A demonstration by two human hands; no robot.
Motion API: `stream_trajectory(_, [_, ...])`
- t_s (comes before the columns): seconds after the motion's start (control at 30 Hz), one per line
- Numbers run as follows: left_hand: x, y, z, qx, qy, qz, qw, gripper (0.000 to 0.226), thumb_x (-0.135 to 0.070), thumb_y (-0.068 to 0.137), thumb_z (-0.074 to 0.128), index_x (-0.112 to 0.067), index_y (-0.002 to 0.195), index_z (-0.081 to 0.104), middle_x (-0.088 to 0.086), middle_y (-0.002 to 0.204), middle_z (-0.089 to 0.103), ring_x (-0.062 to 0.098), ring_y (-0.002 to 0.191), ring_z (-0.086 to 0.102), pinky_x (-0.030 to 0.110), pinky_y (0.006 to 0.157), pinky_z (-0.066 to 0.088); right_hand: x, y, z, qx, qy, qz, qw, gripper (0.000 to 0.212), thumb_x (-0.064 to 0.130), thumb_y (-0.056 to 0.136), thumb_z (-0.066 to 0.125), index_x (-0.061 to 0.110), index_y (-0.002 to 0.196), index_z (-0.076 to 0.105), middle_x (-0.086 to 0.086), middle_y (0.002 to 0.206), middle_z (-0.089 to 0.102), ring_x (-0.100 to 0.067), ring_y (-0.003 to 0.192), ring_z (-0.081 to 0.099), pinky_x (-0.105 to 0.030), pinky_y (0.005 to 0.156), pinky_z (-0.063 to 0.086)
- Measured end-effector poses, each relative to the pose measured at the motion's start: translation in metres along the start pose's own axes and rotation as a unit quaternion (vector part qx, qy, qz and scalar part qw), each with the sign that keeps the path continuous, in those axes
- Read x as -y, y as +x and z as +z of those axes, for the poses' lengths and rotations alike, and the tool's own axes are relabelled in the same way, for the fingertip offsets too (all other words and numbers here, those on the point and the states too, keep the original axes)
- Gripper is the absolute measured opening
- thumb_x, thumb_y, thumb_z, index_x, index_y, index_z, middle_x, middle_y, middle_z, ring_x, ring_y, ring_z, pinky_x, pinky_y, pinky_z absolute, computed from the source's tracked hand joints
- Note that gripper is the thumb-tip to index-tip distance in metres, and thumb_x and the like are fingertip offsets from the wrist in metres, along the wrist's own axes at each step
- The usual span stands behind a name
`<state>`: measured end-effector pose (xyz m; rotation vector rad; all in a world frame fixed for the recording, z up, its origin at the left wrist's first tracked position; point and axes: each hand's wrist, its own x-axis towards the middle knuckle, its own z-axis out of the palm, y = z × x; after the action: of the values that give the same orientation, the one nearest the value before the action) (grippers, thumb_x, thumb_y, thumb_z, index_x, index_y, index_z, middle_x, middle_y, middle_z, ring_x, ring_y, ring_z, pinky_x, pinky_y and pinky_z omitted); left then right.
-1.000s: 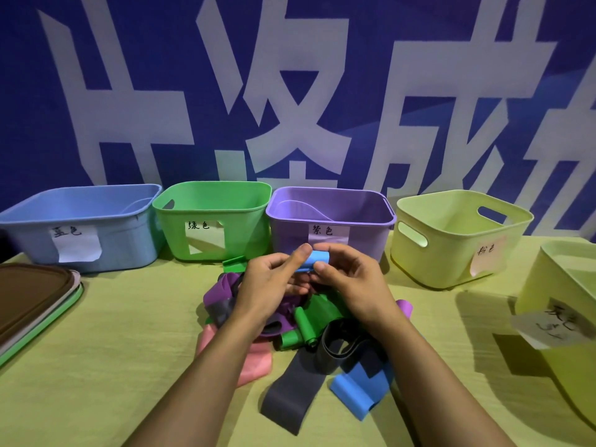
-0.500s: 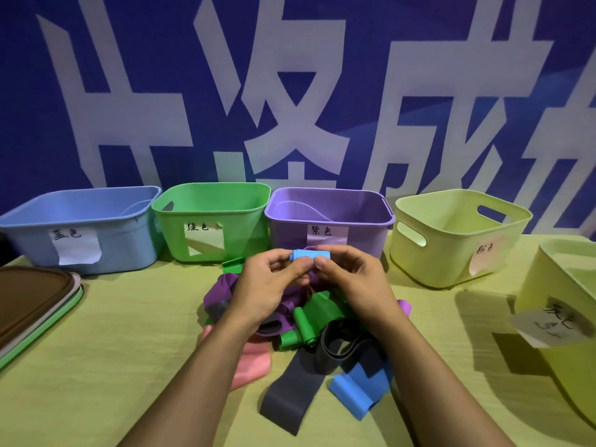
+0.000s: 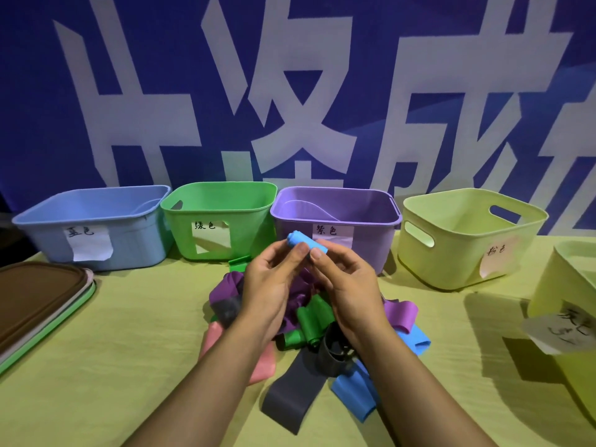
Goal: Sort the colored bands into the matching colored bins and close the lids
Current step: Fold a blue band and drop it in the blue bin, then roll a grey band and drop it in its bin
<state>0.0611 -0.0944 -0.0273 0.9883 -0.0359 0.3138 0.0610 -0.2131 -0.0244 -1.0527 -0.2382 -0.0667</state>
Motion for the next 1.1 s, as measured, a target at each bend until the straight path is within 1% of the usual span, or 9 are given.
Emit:
stream_trajectory(0.1, [-0.005,-0.001,0.002,0.012,-0.026,-0.002,1.0,0.046,-0.017,0.079,0.075,0.0,0.12,0.065,0.016,0.113,0.073,0.023,0.102,0.071,0.034,0.093,0.059,0.004,-0.003,0.001,0.017,-0.172,-0.087,0.981,0.025,0.009,0.095,0.07,0.017,0.119,0.072,0.0,0.107,0.077,-0.005,0.094,0.071,-0.02,0.083,0.055])
stream_trajectory(0.17, [-0.014,0.002,0.001,0.001,-0.026,0.008,1.0,0.04,-0.014,0.082,0.072,-0.002,0.119,0.064,0.014,0.11,0.073,0.022,0.098,0.072,0.033,0.089,0.061,0.001,-0.005,0.002,0.031,-0.257,-0.12,0.959,0.034,0.017,0.097,0.068,0.021,0.131,0.067,0.001,0.119,0.069,-0.005,0.104,0.068,-0.018,0.09,0.052])
stream_trajectory(0.27, [-0.04,0.018,-0.014,-0.049,0.036,0.063,0.996,0.023,-0.006,0.089,0.07,-0.011,0.111,0.067,0.005,0.105,0.074,0.016,0.093,0.074,0.026,0.079,0.062,-0.006,-0.006,-0.001,0.039,-0.405,-0.183,0.895,0.042,0.031,0.1,0.064,0.023,0.141,0.058,0.006,0.126,0.057,-0.006,0.117,0.058,-0.019,0.103,0.044])
stream_trajectory(0.33, [-0.063,0.037,-0.037,-0.084,0.133,0.11,0.981,0.022,-0.008,0.091,0.072,-0.014,0.112,0.068,0.002,0.107,0.074,0.013,0.097,0.072,0.023,0.082,0.06,-0.007,-0.008,-0.004,0.07,-0.479,-0.218,0.847,0.043,0.035,0.101,0.06,0.021,0.141,0.056,0.006,0.129,0.053,-0.01,0.123,0.054,-0.024,0.107,0.042])
stream_trajectory(0.5, [-0.132,0.084,-0.109,-0.172,0.385,0.146,0.895,0.05,-0.026,0.087,0.082,-0.012,0.131,0.065,0.006,0.113,0.072,0.016,0.1,0.069,0.03,0.095,0.054,-0.01,-0.019,0.01,0.122,-0.581,-0.253,0.764,0.044,0.042,0.101,0.057,0.021,0.14,0.057,0.006,0.136,0.051,-0.016,0.125,0.05,-0.033,0.107,0.043])
stream_trajectory(0.63, [-0.18,0.112,-0.151,-0.23,0.53,0.17,0.798,0.047,-0.034,0.085,0.083,-0.013,0.124,0.069,0.0,0.105,0.073,0.015,0.102,0.068,0.031,0.096,0.052,-0.011,-0.023,0.018,0.15,-0.632,-0.255,0.716,0.047,0.048,0.103,0.051,0.023,0.142,0.054,0.006,0.137,0.05,-0.016,0.123,0.05,-0.034,0.101,0.047])
stream_trajectory(0.77, [-0.204,0.143,-0.178,-0.267,0.6,0.146,0.74,0.038,-0.037,0.086,0.08,-0.015,0.117,0.076,0.006,0.115,0.075,0.025,0.109,0.068,0.04,0.094,0.054,-0.009,-0.025,0.018,0.158,-0.637,-0.251,0.712,0.048,0.051,0.103,0.046,0.026,0.143,0.053,0.009,0.135,0.05,-0.014,0.121,0.051,-0.033,0.098,0.047])
stream_trajectory(0.93, [-0.203,0.168,-0.2,-0.226,0.703,0.057,0.672,0.031,-0.043,0.086,0.08,-0.017,0.104,0.081,0.009,0.105,0.076,0.03,0.1,0.065,0.045,0.084,0.058,-0.014,-0.023,0.013,0.158,-0.637,-0.24,0.715,0.046,0.054,0.102,0.041,0.029,0.138,0.056,0.014,0.132,0.051,-0.017,0.117,0.055,-0.036,0.096,0.048])
stream_trajectory(1.1, [-0.193,0.178,-0.207,-0.203,0.728,0.028,0.654,0.031,-0.041,0.091,0.076,-0.014,0.105,0.082,0.01,0.107,0.076,0.032,0.097,0.063,0.043,0.077,0.057,-0.015,-0.021,0.011,0.147,-0.633,-0.243,0.72,0.043,0.056,0.101,0.041,0.033,0.134,0.057,0.018,0.129,0.051,-0.015,0.115,0.057,-0.034,0.093,0.05])
